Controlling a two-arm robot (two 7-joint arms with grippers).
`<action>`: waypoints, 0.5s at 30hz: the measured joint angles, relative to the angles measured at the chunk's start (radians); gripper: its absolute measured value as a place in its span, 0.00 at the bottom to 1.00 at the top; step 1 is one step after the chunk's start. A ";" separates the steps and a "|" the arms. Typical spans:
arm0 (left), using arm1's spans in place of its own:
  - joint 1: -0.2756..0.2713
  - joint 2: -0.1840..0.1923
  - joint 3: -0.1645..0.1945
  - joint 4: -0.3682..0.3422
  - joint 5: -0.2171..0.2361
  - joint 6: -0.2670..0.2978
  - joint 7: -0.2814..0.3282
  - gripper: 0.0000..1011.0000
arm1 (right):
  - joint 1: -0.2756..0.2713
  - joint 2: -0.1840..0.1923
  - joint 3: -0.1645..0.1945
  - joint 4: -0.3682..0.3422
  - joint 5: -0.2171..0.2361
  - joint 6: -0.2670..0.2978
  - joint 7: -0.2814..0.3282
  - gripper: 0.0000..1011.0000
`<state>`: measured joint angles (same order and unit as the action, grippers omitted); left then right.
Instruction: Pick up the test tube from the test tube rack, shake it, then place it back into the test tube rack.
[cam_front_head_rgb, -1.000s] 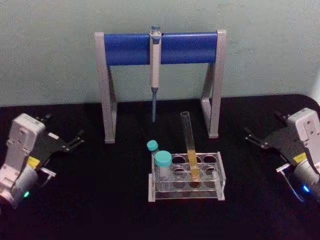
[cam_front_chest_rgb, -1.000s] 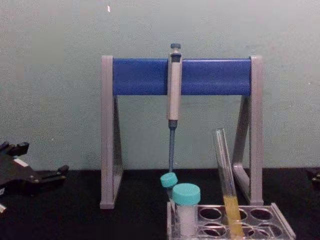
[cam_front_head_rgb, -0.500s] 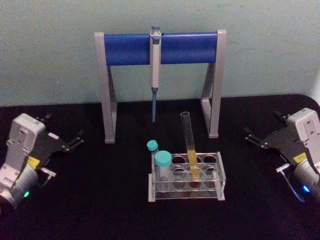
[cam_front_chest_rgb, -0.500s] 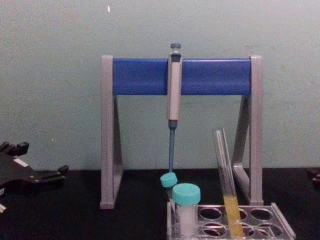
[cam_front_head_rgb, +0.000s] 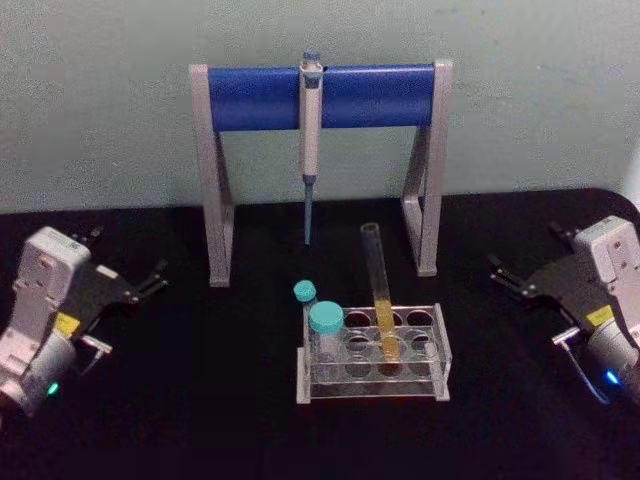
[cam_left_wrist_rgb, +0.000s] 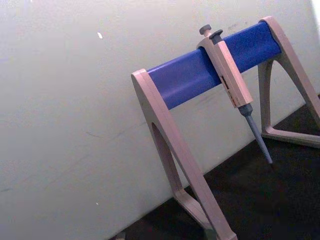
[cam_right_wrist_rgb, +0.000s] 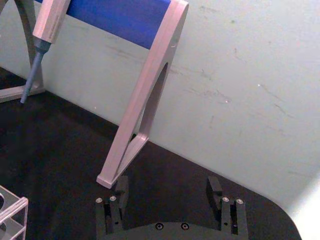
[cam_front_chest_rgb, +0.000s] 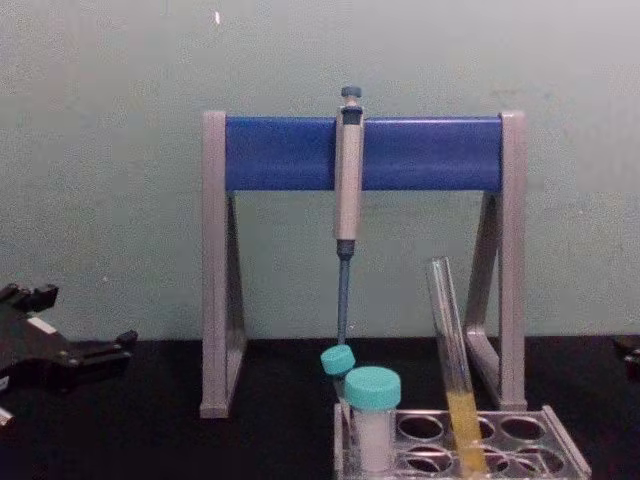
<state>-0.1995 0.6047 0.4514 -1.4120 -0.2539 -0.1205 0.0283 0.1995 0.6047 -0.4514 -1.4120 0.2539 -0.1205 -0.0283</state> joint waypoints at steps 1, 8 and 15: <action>0.000 0.000 0.000 0.000 0.000 0.000 0.000 1.00 | 0.000 0.000 0.000 0.000 0.000 0.000 0.000 0.99; 0.000 0.000 0.000 0.000 0.000 0.000 0.000 1.00 | -0.002 -0.002 0.005 -0.001 -0.001 0.000 0.003 0.99; 0.000 0.000 0.000 0.000 0.000 0.000 0.000 1.00 | -0.016 -0.012 0.024 -0.021 0.004 0.001 0.034 0.99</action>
<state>-0.1995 0.6047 0.4514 -1.4120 -0.2539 -0.1205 0.0283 0.1839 0.5926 -0.4275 -1.4333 0.2581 -0.1198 0.0056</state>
